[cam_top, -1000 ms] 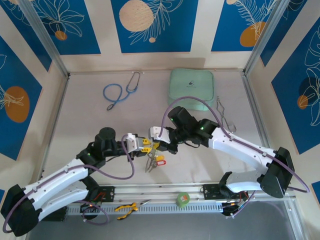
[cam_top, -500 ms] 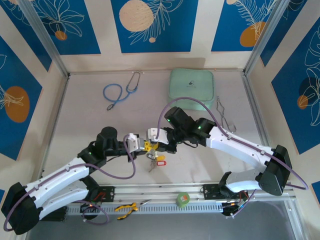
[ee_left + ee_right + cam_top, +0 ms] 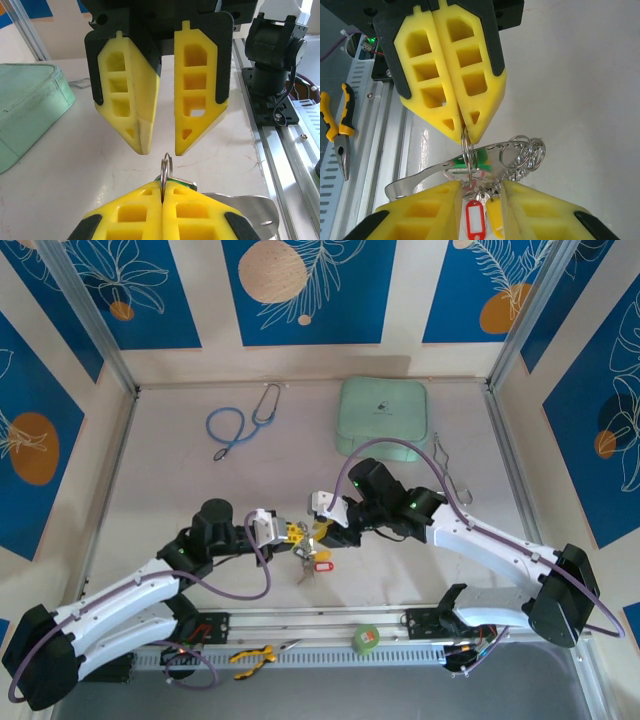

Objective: Put the keys on the keyring

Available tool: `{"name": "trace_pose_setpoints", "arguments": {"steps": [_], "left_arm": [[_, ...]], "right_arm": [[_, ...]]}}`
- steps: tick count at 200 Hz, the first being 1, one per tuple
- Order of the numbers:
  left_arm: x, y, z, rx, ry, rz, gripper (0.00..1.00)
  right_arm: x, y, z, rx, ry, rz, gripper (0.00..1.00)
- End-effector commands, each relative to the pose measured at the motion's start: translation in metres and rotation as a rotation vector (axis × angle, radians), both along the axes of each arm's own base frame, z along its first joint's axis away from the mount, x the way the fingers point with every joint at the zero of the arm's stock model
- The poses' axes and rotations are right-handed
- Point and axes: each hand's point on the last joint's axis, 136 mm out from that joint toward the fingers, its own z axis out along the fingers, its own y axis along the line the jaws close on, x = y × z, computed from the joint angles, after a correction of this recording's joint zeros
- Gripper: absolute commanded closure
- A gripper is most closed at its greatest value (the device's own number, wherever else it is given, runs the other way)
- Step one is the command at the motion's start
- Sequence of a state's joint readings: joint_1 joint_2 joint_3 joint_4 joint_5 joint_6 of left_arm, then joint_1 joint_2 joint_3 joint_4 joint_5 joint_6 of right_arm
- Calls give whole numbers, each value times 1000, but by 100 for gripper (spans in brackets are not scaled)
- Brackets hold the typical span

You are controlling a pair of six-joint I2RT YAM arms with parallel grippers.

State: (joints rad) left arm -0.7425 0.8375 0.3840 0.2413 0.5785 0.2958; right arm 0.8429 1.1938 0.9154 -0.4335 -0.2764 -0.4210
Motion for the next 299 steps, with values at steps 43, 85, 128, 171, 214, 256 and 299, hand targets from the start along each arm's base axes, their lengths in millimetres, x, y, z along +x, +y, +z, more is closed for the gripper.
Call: {"name": "trace_pose_setpoints", "arguments": {"steps": [43,85,128,171,214,256,299], "left_arm": [[-3,-1,18,-65,-41,-12,100],[-4,-1,18,-68,-46,-16,100],[-4,-3,25,-95,-57,-22,100],[-5,-6,31,-134,-61,-40,100],[-2,-7,26,-163,-43,-21,100],[1,-7,29,-217,-27,-7,100],[1,-8,29,-231,-16,-7,100]], "right_arm": [[-4,5,12,59,25,15,78],[-4,5,12,51,41,24,94],[-1,1,5,14,49,4,100],[2,3,-8,-13,94,-29,100],[4,3,13,100,34,-47,77],[6,1,16,158,4,-48,76],[0,6,19,191,40,-8,75]]}}
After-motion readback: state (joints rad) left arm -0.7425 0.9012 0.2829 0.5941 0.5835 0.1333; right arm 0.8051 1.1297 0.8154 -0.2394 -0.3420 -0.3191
